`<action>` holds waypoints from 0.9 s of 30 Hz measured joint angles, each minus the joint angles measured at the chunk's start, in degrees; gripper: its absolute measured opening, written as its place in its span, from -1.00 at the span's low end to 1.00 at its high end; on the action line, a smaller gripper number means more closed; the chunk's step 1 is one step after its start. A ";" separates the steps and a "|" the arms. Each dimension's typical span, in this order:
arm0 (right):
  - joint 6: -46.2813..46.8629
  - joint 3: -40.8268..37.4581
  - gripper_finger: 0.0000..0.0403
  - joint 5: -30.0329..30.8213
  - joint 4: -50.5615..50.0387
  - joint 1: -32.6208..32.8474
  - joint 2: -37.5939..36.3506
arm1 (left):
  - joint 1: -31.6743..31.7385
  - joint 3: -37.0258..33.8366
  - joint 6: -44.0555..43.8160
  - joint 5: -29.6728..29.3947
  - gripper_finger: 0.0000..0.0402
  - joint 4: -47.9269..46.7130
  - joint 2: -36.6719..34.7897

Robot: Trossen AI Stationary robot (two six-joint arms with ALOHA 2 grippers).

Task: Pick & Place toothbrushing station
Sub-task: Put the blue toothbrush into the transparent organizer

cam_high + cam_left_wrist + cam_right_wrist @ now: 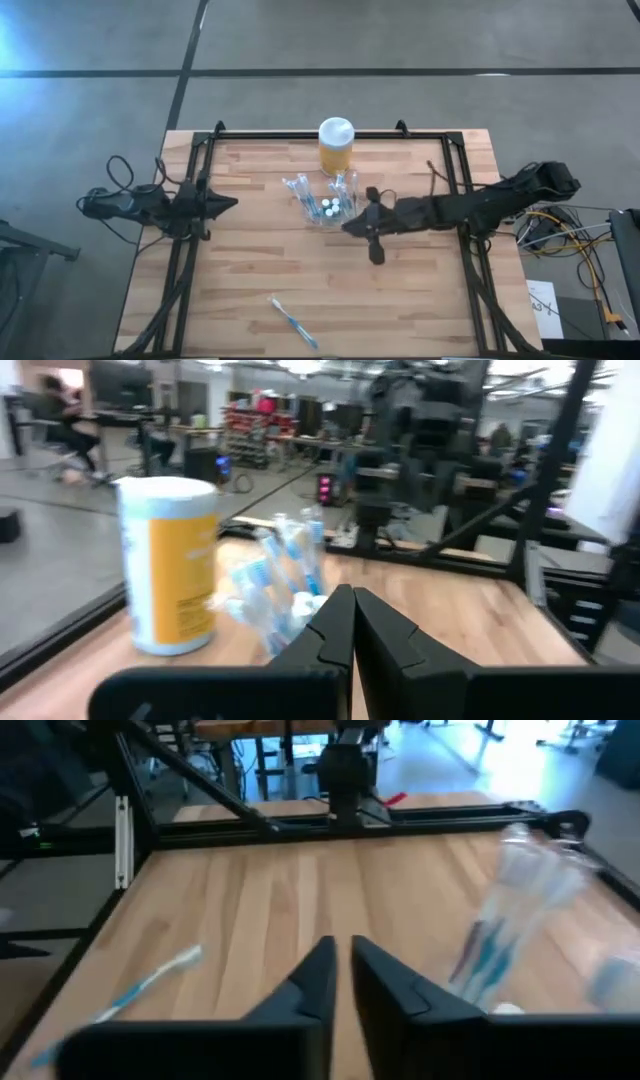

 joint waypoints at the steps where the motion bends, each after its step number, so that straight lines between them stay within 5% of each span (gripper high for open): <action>1: 0.26 1.15 -0.92 0.00 -0.12 0.49 1.54 | 0.00 0.56 -0.29 -1.02 -0.96 -0.85 0.00; 10: 5.70 11.61 -0.94 -0.21 -5.66 3.26 16.99 | 0.01 2.04 -2.84 -2.25 -0.96 -2.01 0.00; 17: 12.39 27.00 -0.94 -1.13 -15.83 7.22 30.87 | 0.00 1.87 -4.32 -0.99 -0.96 -5.14 0.08; 27: 20.29 52.49 -0.94 -12.19 -25.19 9.04 49.53 | 0.00 1.58 -1.38 -2.94 -0.96 -1.60 0.09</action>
